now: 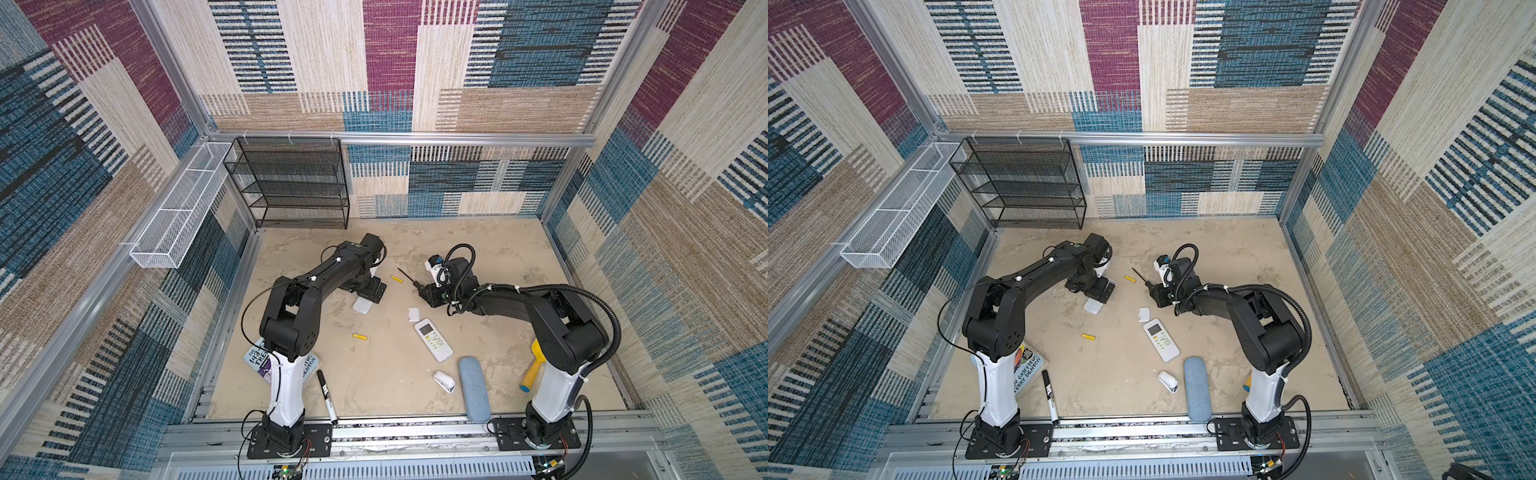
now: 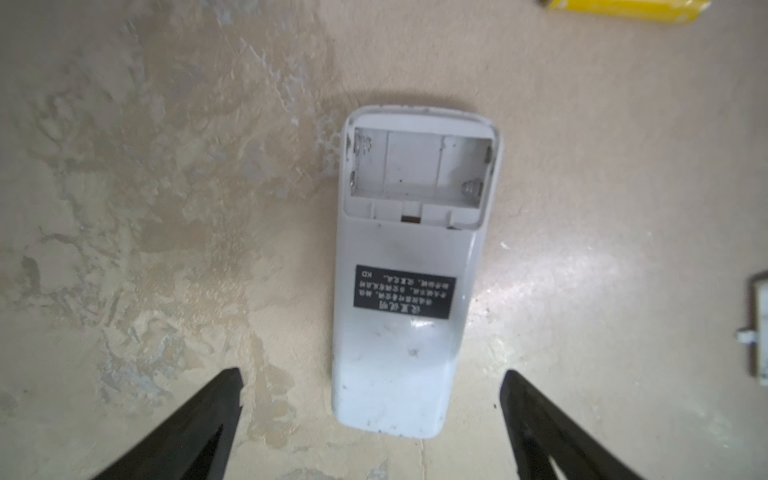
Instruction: Unload the batteries from the remote control
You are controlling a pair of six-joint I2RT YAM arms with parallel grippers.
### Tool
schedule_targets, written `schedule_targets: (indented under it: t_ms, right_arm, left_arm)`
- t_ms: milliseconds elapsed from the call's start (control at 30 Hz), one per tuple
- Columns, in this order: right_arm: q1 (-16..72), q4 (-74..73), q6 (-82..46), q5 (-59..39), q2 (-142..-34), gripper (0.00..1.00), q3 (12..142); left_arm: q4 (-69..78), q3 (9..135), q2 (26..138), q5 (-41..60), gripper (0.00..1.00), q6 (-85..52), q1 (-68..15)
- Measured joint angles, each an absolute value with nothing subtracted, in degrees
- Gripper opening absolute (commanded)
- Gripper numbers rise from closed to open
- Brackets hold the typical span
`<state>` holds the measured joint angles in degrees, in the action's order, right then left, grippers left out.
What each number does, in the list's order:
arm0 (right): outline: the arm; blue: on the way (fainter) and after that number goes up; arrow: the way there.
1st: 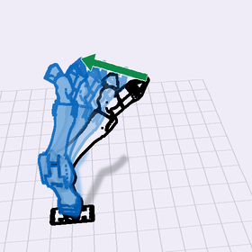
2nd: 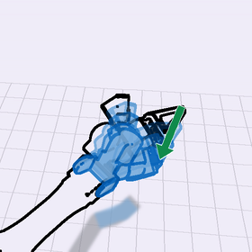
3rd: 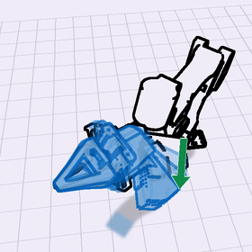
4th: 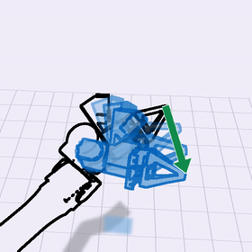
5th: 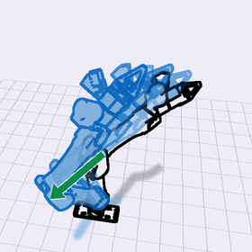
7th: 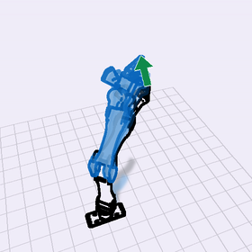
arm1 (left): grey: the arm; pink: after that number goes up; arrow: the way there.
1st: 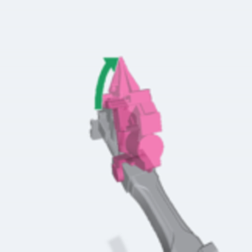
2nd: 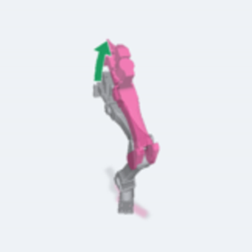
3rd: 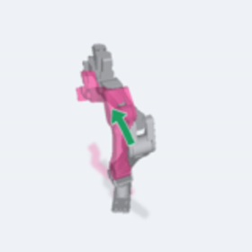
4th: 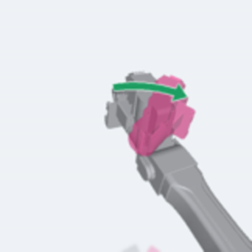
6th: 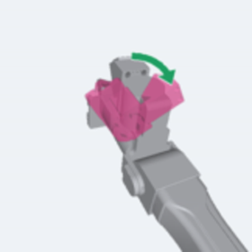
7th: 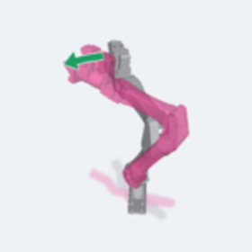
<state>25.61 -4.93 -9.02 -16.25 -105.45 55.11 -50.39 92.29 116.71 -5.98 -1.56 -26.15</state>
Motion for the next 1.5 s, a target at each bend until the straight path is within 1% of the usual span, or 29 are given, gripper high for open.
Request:
schedule_targets:
  t_ms: [100,267,533,633,800,933,1067,1300,1367,1500]
  right_arm:
    - [25.6,-6.4,-9.0,-16.0,-106.6,0.07,55.1]
    - [25.6,-9.0,-9.2,-15.8,-108.2,0.19,54.8]
    - [25.6,-11.7,-9.5,-14.7,-110.2,0.32,54.5]
    - [25.7,-11.7,-10.3,-13.9,-110.3,0.36,54.6]
    - [25.7,-12.4,-10.4,-13.0,-110.5,0.50,54.7]
    - [25.7,-12.1,-10.4,-11.6,-109.8,0.64,54.6]
    - [25.6,-9.4,-10.4,-9.9,-108.5,0.74,54.8]
    - [25.5,0.2,-10.3,-7.9,-103.3,0.85,55.0]
    - [25.5,1.8,-10.3,-6.9,-100.6,1.00,55.2]
    - [25.5,3.8,-10.3,-4.8,-94.7,1.00,55.2]
  left_arm:
    - [-50.4,92.5,115.0,-5.7,0.99,-1.6,-26.3]
    - [-50.3,92.5,111.8,-4.5,0.99,-1.5,-26.4]
    - [-49.6,91.7,110.1,-2.7,0.99,-1.5,-26.5]
    - [-49.5,91.4,109.8,-2.6,0.99,-1.5,-26.8]
    - [-49.5,90.5,109.0,-2.6,0.99,-1.4,-27.0]
    - [-49.4,89.9,108.5,-2.4,0.99,-1.3,-27.2]
    - [-49.1,89.5,108.1,-2.2,0.99,-0.8,-27.4]
    - [-48.8,88.5,106.7,-2.2,0.99,4.2,-29.1]
    - [-48.3,88.0,106.0,-2.2,0.99,6.3,-29.7]
    - [-45.8,85.6,103.4,-2.0,0.99,10.5,-31.0]
